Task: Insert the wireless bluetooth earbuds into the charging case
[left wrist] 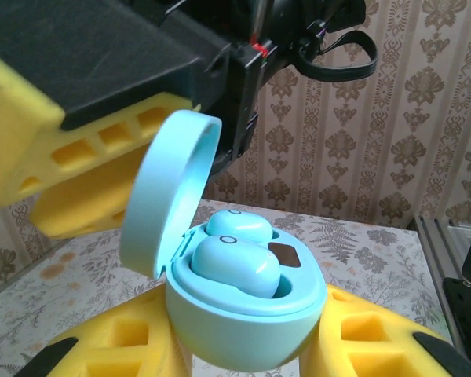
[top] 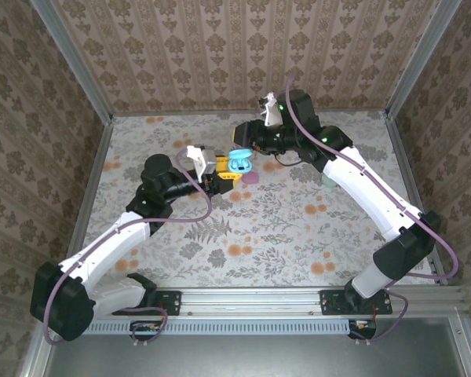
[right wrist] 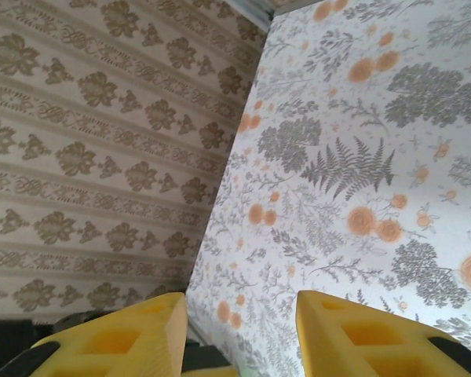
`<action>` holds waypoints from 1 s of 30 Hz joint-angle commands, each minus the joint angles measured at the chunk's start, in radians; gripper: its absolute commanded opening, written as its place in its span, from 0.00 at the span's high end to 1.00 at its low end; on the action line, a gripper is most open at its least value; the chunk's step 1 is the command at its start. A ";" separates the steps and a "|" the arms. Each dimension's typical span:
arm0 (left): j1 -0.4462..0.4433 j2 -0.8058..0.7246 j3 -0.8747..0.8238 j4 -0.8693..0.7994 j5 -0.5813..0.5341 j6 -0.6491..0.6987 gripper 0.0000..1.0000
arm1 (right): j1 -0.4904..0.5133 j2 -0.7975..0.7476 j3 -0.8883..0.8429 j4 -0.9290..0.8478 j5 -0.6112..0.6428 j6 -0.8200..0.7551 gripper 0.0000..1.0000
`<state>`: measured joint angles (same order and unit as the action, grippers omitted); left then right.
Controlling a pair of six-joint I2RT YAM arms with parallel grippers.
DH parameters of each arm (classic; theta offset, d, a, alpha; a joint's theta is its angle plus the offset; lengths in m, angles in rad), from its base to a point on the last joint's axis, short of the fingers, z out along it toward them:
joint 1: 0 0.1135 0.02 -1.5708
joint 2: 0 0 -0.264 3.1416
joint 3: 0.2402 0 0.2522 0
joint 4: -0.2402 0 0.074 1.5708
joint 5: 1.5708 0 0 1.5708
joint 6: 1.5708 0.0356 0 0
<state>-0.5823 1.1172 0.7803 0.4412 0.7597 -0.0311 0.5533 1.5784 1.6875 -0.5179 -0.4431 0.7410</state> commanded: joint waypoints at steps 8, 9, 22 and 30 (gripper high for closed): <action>-0.001 0.014 0.039 0.045 -0.034 -0.013 0.71 | -0.010 -0.169 -0.212 0.104 -0.075 0.066 0.52; 0.001 0.016 0.039 0.054 -0.031 -0.021 0.71 | -0.014 -0.179 -0.240 0.140 -0.084 0.082 0.51; 0.009 0.045 0.030 0.177 -0.028 -0.121 0.71 | -0.059 -0.258 -0.493 0.559 -0.281 0.385 0.33; 0.012 0.058 0.021 0.234 -0.031 -0.168 0.71 | -0.061 -0.221 -0.530 0.711 -0.353 0.485 0.42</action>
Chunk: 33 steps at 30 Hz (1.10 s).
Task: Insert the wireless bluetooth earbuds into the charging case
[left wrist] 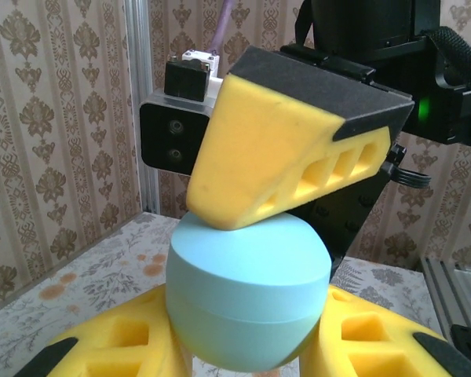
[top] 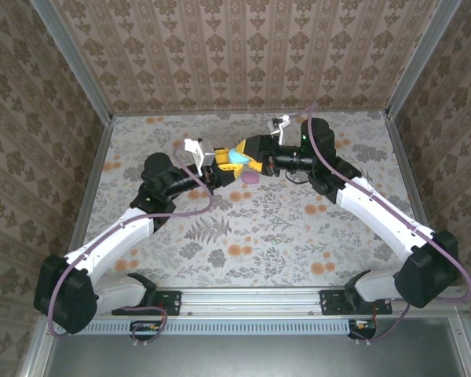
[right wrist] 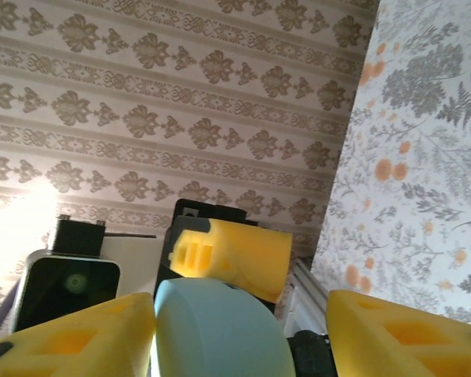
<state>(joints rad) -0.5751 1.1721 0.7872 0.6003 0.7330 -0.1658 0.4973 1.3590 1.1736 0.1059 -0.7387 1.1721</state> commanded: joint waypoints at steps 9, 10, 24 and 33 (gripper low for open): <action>0.007 0.005 0.019 0.054 -0.014 -0.021 0.71 | -0.020 -0.014 -0.040 0.087 -0.051 0.054 0.65; 0.007 0.004 0.021 0.044 -0.018 -0.016 0.70 | -0.023 -0.016 -0.043 0.088 -0.048 0.053 0.68; 0.012 -0.021 -0.001 -0.143 -0.129 0.084 0.14 | -0.059 -0.075 -0.208 0.146 0.260 -0.012 0.77; 0.037 -0.106 -0.048 -0.241 -0.296 0.080 0.00 | -0.134 0.088 -0.333 0.081 0.465 -0.095 0.78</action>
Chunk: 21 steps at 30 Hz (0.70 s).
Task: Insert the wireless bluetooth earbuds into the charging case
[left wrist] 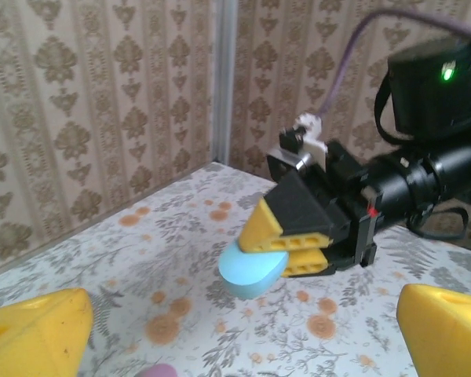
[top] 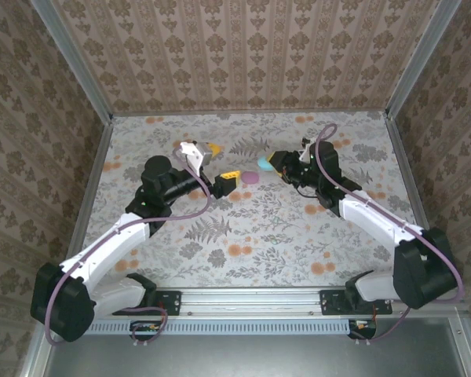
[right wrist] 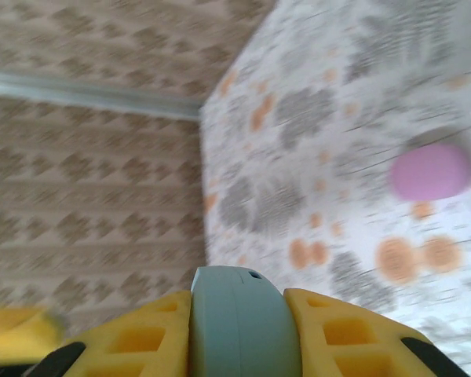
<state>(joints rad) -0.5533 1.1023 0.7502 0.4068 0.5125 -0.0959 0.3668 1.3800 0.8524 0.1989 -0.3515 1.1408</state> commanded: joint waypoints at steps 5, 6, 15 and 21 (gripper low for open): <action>0.058 -0.058 0.001 -0.111 -0.146 -0.065 0.00 | 0.003 0.261 0.028 0.027 0.006 -0.070 0.78; 0.068 -0.056 0.021 -0.152 -0.153 -0.071 0.00 | 0.008 0.305 0.037 0.051 -0.013 -0.070 0.78; 0.093 -0.071 0.056 -0.246 -0.183 -0.085 0.00 | 0.089 0.522 0.145 0.111 -0.055 -0.084 0.77; 0.092 -0.075 0.049 -0.241 -0.163 -0.088 0.00 | 0.121 0.581 0.178 0.099 0.002 -0.101 0.71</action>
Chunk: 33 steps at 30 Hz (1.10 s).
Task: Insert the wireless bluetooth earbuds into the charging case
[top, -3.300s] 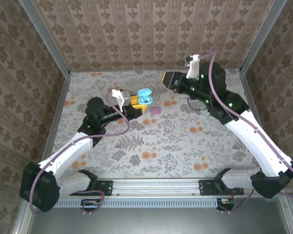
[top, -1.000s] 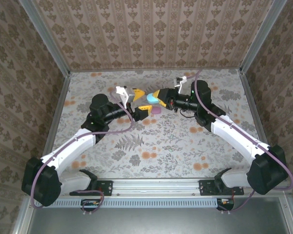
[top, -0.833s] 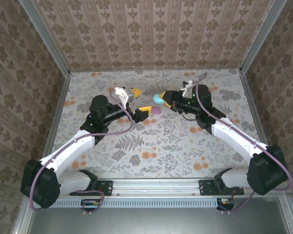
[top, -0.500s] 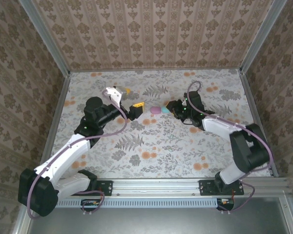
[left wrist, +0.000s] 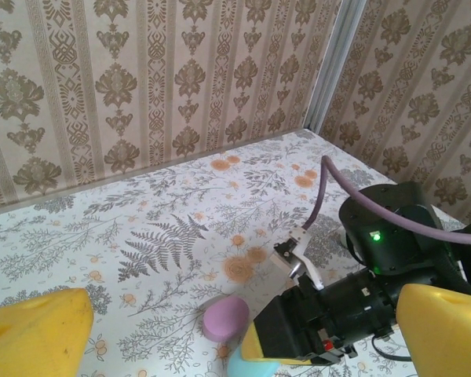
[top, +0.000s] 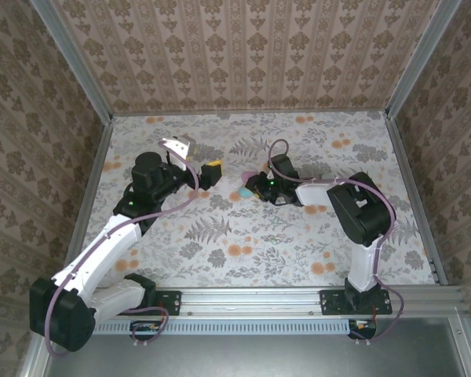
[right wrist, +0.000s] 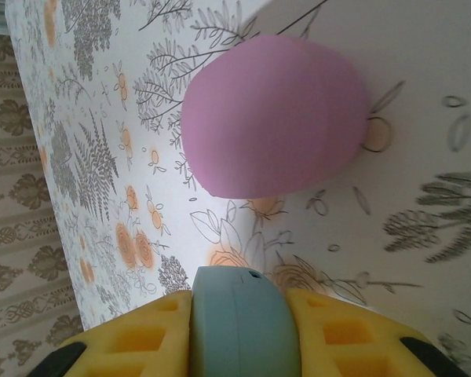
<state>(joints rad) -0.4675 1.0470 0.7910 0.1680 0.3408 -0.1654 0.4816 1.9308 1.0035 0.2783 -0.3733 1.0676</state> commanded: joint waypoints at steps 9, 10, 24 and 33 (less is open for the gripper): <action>0.007 -0.017 0.019 -0.015 0.021 -0.008 0.00 | 0.009 0.004 0.009 -0.072 0.074 -0.081 0.54; 0.006 -0.016 0.020 -0.015 0.023 -0.009 0.00 | 0.010 -0.006 0.010 -0.092 0.081 -0.091 0.52; 0.006 0.014 0.054 -0.054 0.010 -0.027 0.00 | -0.083 -0.312 -0.003 -0.486 0.311 -0.313 0.41; 0.006 0.057 0.074 -0.057 0.003 -0.079 0.00 | -0.514 -0.363 0.001 -0.586 0.183 -0.487 0.40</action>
<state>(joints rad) -0.4675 1.0962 0.8242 0.1181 0.3389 -0.2108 0.0479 1.5314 0.9947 -0.1921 -0.1345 0.6777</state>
